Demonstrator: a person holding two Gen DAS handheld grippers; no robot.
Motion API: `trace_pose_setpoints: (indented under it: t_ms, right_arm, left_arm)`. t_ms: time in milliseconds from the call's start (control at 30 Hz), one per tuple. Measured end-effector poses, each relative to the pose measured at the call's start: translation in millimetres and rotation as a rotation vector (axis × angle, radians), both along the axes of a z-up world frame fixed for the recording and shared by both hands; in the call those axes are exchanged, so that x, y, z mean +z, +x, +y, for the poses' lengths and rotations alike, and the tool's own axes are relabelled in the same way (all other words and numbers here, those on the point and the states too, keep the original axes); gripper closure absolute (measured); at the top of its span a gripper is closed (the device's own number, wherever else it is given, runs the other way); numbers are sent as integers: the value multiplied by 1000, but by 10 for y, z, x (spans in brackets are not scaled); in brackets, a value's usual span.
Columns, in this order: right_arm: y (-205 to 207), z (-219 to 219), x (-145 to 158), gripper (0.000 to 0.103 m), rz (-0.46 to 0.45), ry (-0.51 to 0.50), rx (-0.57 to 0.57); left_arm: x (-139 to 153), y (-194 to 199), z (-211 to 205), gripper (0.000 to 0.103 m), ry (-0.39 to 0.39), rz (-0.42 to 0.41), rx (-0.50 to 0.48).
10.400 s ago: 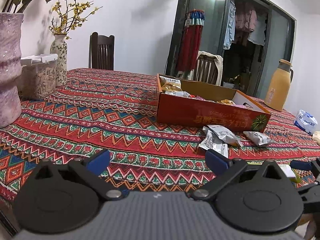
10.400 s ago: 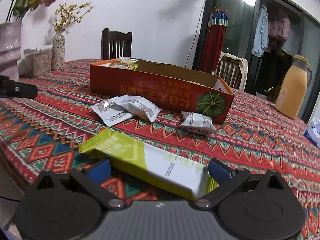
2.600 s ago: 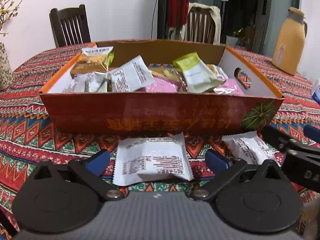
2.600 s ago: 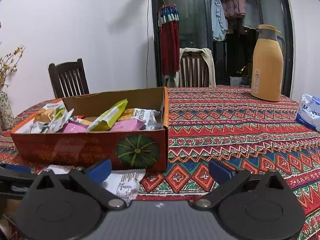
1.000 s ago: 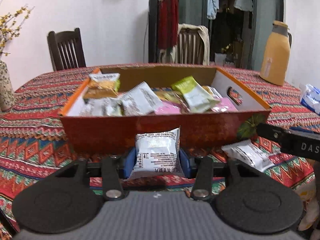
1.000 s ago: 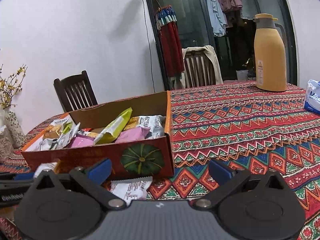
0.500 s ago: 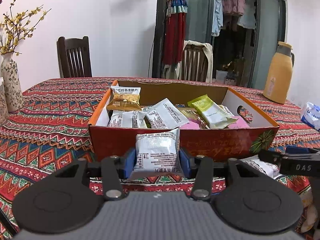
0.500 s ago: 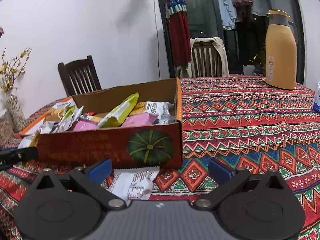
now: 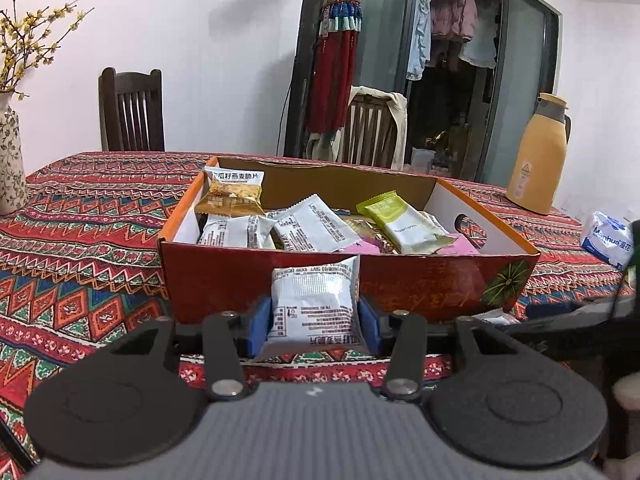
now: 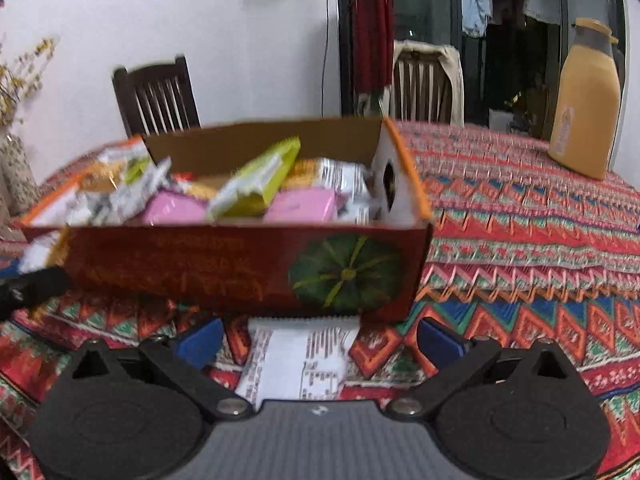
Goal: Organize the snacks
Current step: 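Grasp a white packet with the left gripper while the right gripper grasps another, then carry both white packets over the orange box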
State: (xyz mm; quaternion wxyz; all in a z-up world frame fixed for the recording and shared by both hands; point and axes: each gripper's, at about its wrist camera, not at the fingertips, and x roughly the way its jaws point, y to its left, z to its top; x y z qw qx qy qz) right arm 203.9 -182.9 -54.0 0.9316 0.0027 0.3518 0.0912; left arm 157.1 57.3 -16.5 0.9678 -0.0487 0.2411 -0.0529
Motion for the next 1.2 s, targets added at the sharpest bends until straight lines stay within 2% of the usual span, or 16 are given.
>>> trace_pose_setpoints:
  t_ms: [67,433,500,567,600,867,1200]
  right_arm:
    - [34,50,-16,0,19,-41,-12]
    - [17,33,-9,2,19,-30,-5]
    - [-14,21,2,16,-3,-25,-1]
    - [-81,35,16,43,-31,-25,22]
    - [-117,51,27,45,-42,-27,37]
    - [-339,-3,94,49,-82,-20,15]
    - [-606,-166,301,49,-180,27,-17]
  left_arm:
    - [-1,-4,12,56,-7,0,-3]
    - [-8,12,88,56,-45,8,12]
    - [-7,19,98,56,-51,10,14]
    - [-7,23,104,56,-54,10,13]
    - [-7,22,108,56,-55,9,13]
    - [5,-5,123,56,-65,-2,13]
    - [121,-132,111,56,-62,-50,-10]
